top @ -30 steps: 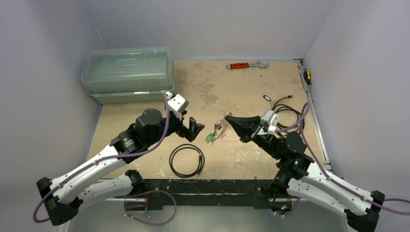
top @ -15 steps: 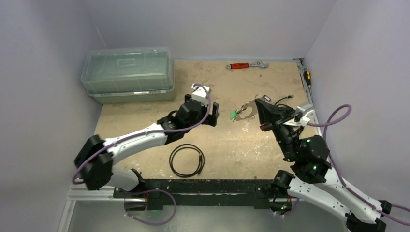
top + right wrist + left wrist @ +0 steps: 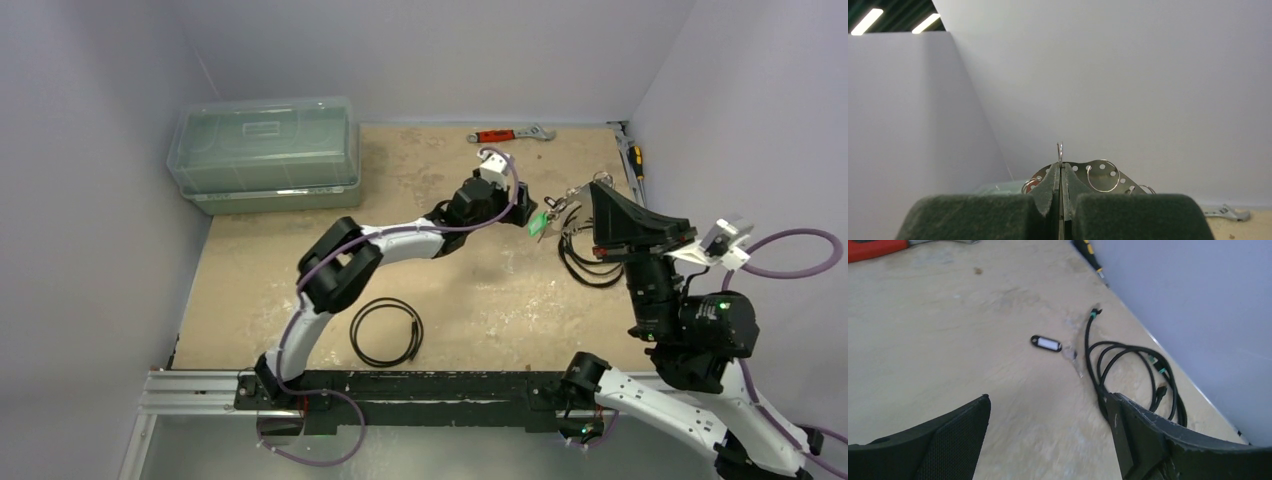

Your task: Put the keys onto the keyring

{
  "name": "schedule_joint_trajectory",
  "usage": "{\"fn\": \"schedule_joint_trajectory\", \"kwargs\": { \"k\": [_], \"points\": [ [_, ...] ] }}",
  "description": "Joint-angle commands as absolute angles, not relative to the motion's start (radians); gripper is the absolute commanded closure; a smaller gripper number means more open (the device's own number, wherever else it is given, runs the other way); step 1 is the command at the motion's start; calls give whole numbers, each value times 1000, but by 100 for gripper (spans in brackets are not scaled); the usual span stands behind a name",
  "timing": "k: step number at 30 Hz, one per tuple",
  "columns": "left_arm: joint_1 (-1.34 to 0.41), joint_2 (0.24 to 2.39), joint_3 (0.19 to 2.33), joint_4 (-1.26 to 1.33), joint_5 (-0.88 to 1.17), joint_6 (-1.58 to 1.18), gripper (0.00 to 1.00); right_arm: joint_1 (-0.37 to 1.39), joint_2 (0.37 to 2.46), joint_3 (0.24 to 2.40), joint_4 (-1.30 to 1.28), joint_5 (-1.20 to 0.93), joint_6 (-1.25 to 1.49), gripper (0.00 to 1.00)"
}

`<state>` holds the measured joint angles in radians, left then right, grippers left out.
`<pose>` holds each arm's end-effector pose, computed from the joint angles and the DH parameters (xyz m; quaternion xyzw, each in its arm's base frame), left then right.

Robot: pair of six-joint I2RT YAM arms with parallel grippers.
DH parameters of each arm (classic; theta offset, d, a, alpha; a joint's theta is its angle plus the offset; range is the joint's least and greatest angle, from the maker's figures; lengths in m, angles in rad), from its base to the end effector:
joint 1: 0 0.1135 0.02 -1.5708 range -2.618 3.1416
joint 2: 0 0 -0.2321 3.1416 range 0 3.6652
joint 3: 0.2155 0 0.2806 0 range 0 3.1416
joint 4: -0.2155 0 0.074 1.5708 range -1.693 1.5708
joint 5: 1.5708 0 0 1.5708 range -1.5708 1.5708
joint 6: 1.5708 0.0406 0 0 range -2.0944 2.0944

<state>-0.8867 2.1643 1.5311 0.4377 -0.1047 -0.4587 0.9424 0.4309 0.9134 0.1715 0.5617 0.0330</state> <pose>0.3310 -0.3991 0.1699 0.1314 0.7611 -0.3633 0.5210 0.0822 0.0764 0.4567 0.0366 0.4911 0.2954 0.8186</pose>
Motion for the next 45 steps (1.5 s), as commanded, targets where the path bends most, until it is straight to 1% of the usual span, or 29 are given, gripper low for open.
{"fn": "schedule_joint_trajectory", "kwargs": {
  "k": [1,6,7,8,10,13,16,18,19,20,22,24,27,29,31,35,40,45],
  "points": [
    [-889,2383,1773,674,61,-550,16,946,417,984,184,562,9,100],
    [-891,2686,2187,675,104,-677,21,945,415,995,172,551,11,100],
    [-892,2752,2279,656,102,-692,21,945,414,995,164,550,12,100],
    [-895,2810,2414,644,95,-711,21,945,414,993,160,548,14,100],
    [-896,2917,2542,681,64,-762,22,945,408,987,149,544,22,100],
    [-896,2962,2541,775,-18,-818,26,945,401,969,143,572,22,100],
    [-897,2926,2462,798,-6,-797,27,945,408,940,164,623,7,100],
    [-894,2869,2357,838,48,-783,29,945,424,920,208,684,-29,100],
    [-890,2808,2254,873,71,-776,30,945,441,910,242,717,-50,100],
    [-889,2697,2128,947,81,-760,30,945,461,911,271,749,-75,100],
    [-889,2516,1821,1085,45,-717,29,945,514,922,316,800,-120,100],
    [-887,2354,1579,1153,16,-669,28,942,569,930,370,835,-159,100],
    [-883,2134,1275,1206,-26,-600,28,930,671,945,445,866,-199,100],
    [-883,2000,1136,1210,-37,-563,28,909,728,948,477,869,-202,100],
    [-883,1861,1015,1192,-60,-516,28,845,768,952,450,822,-135,100],
    [-884,1607,845,1029,-142,-410,27,597,855,950,366,645,62,100],
    [-886,1342,698,823,-228,-372,27,399,1027,957,383,494,171,100],
    [-889,1086,592,614,-282,-384,27,252,1204,973,437,391,243,100]
  ]
}}
